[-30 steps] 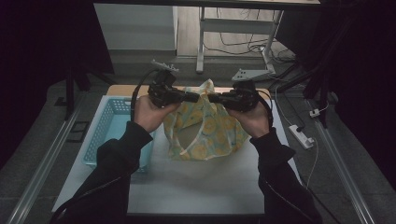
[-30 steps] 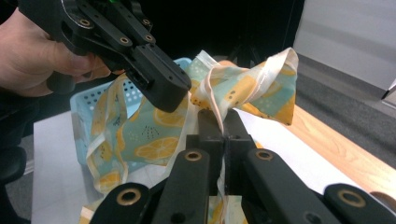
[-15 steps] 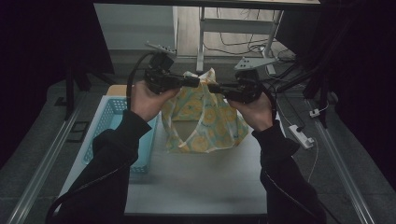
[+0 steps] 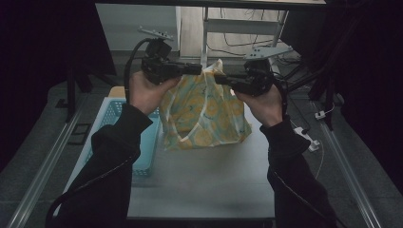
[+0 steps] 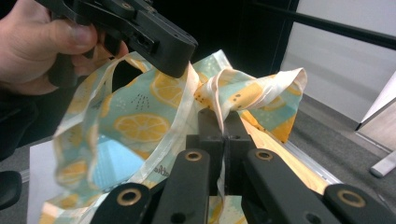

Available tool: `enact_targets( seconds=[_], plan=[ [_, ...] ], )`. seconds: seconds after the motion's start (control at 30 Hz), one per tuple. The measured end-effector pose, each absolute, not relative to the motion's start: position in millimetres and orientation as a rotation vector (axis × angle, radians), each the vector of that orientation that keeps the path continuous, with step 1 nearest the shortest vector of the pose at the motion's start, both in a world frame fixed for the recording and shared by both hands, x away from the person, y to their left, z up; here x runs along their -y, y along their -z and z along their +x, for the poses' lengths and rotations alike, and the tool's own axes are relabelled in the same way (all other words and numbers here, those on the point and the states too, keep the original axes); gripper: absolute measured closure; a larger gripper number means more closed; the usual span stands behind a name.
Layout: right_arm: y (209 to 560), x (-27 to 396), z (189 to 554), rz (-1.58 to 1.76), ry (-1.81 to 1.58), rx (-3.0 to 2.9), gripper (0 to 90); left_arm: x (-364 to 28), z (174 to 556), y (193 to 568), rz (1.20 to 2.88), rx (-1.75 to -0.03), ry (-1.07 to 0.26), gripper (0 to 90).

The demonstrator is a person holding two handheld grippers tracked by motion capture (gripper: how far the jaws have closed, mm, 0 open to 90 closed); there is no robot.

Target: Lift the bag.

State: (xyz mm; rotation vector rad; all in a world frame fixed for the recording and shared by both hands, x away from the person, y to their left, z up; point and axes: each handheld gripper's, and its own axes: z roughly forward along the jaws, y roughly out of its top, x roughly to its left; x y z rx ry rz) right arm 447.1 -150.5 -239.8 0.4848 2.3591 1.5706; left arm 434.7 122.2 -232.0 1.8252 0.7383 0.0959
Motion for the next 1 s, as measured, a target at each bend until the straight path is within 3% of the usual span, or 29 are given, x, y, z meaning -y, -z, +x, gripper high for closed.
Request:
enact_targets(
  seconds=[0.4, 1.0],
  plan=[
    [253.5, 146.1, 457.1, 0.52, -1.54, -2.373, 89.9, -115.3, 445.2, 247.0, 1.846, -0.771, -0.155, 89.3],
    [305.0, 141.0, 478.7, 0.592, -1.472, -2.423, 89.3, -111.5, 463.8, 301.0, 1.879, -0.819, -0.16, 88.6]
  ],
)
